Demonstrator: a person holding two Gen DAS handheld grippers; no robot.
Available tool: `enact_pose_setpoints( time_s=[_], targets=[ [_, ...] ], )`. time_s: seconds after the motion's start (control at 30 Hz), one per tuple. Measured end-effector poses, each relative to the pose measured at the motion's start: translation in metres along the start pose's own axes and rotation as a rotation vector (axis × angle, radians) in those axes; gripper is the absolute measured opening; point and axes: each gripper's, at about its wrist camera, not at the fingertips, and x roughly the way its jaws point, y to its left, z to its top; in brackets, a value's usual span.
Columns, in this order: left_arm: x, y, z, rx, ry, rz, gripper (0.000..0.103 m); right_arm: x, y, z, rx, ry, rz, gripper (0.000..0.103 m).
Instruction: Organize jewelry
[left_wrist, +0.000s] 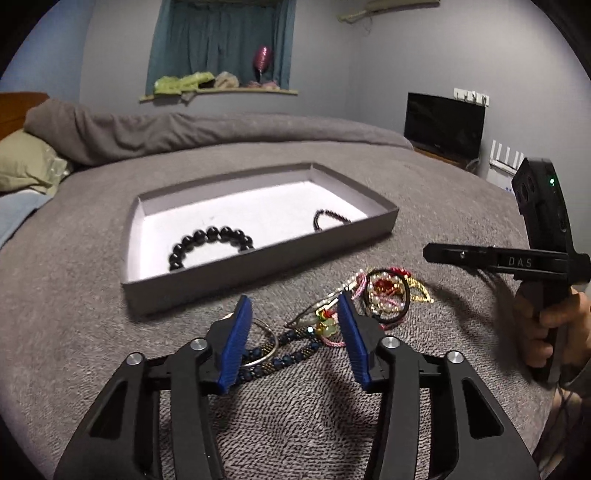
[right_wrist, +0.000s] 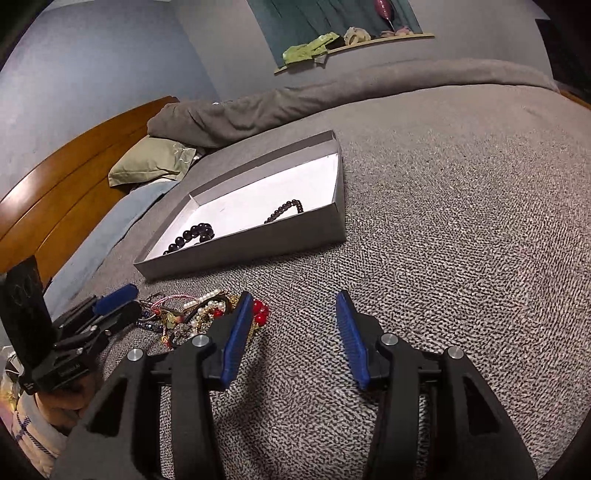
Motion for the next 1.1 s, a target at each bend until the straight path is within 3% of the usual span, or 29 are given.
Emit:
enact_pose_setpoints(
  time_s=[0.03,0.17,0.2,0.33,0.6,0.8,0.87,0.93,1.1],
  targets=[
    [0.006,-0.001,0.000,0.006,0.027,-0.010,0.041,0.001,0.001,-0.001,-0.003,0.002,-0.002,0.047],
    [0.016,-0.009,-0.002,0.040,0.068,-0.044,0.009,0.002,0.007,-0.001,-0.030,0.005,-0.012,0.047],
    [0.017,-0.011,-0.002,0.047,0.067,-0.052,0.008,0.002,0.010,-0.001,-0.042,0.005,-0.016,0.047],
    [0.012,-0.016,-0.005,0.063,0.036,-0.051,0.006,0.003,0.019,-0.001,-0.085,0.006,-0.034,0.047],
    [-0.007,0.007,-0.007,-0.048,-0.076,-0.054,0.006,0.011,0.046,-0.004,-0.178,0.031,-0.030,0.047],
    [-0.012,0.009,-0.006,-0.064,-0.102,-0.041,0.006,0.027,0.065,-0.007,-0.231,0.083,-0.034,0.033],
    [-0.015,0.009,-0.007,-0.062,-0.116,-0.036,0.006,0.032,0.068,-0.009,-0.243,0.099,-0.045,0.014],
    [-0.018,0.012,-0.007,-0.076,-0.132,-0.028,0.006,0.032,0.069,-0.010,-0.250,0.100,-0.054,0.007],
    [-0.024,0.029,-0.010,-0.164,-0.162,-0.016,0.006,0.017,0.068,-0.010,-0.256,0.040,-0.059,0.006]
  ],
)
